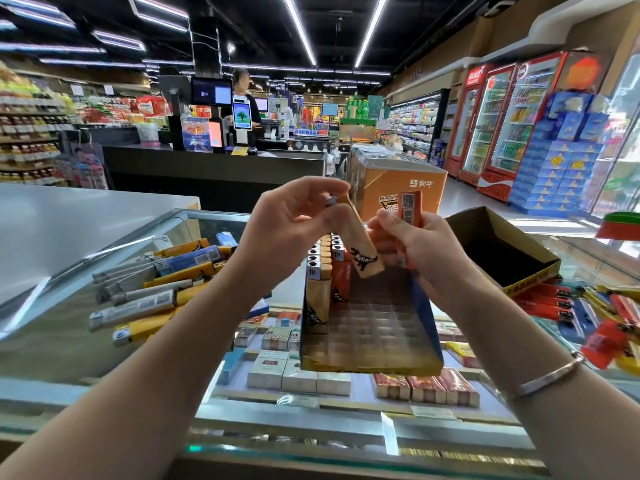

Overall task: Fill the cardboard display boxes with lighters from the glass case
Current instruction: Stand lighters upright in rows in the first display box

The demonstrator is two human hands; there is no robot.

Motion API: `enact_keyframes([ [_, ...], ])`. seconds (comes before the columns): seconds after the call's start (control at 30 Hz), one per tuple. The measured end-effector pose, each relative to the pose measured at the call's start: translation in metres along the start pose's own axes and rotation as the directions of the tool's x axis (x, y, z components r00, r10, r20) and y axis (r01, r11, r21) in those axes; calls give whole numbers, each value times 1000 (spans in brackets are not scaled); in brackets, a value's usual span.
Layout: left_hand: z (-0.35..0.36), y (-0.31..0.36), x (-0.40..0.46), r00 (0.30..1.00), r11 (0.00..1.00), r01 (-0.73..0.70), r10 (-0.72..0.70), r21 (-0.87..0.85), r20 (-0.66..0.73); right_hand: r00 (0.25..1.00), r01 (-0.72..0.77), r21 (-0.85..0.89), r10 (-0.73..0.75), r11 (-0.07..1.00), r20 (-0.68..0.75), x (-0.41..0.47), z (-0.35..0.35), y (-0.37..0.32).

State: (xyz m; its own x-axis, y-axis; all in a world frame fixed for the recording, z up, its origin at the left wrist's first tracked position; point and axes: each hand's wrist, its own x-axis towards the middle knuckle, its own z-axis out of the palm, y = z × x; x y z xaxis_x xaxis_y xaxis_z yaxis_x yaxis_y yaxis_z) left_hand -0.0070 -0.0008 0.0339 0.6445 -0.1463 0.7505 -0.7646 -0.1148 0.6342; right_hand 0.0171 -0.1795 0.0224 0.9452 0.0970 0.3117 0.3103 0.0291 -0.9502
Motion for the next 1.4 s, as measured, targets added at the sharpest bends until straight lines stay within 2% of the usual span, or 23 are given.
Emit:
enact_keyframes([
  [0.07,-4,-1,-4,1000,1000,25,-25,0,11,985,147,-133,-156,980,-66,2,0,1],
  [0.13,-7,-1,-11,999,995,-8,4,99,45,959,244,-255,-272,936,-81,2,-1,3],
  [0.2,-7,0,-16,994,968,-87,69,235,85,945,281,-351,-321,893,-60,3,-2,5],
  [0.3,-6,3,-23,976,907,-195,141,374,168,946,280,-419,-322,864,-32,2,-1,8],
  [0.43,-12,-1,-32,968,843,-220,125,492,217,940,285,-464,-338,839,-35,3,0,11],
  [0.57,-18,-5,-37,965,784,-254,167,566,202,942,274,-468,-332,840,-44,3,0,11],
  [0.77,-14,-5,-38,936,709,-346,218,614,276,937,272,-515,-346,813,-50,3,2,13],
  [0.97,-16,-10,-38,940,711,-328,181,622,289,937,282,-505,-348,815,-37,0,2,12],
  [1.23,-23,-11,-36,946,850,-188,21,493,325,928,326,-484,-372,812,1,-1,2,12],
  [1.4,-22,-12,-38,955,872,-112,-38,476,293,907,351,-434,-417,830,-64,-1,3,8],
])
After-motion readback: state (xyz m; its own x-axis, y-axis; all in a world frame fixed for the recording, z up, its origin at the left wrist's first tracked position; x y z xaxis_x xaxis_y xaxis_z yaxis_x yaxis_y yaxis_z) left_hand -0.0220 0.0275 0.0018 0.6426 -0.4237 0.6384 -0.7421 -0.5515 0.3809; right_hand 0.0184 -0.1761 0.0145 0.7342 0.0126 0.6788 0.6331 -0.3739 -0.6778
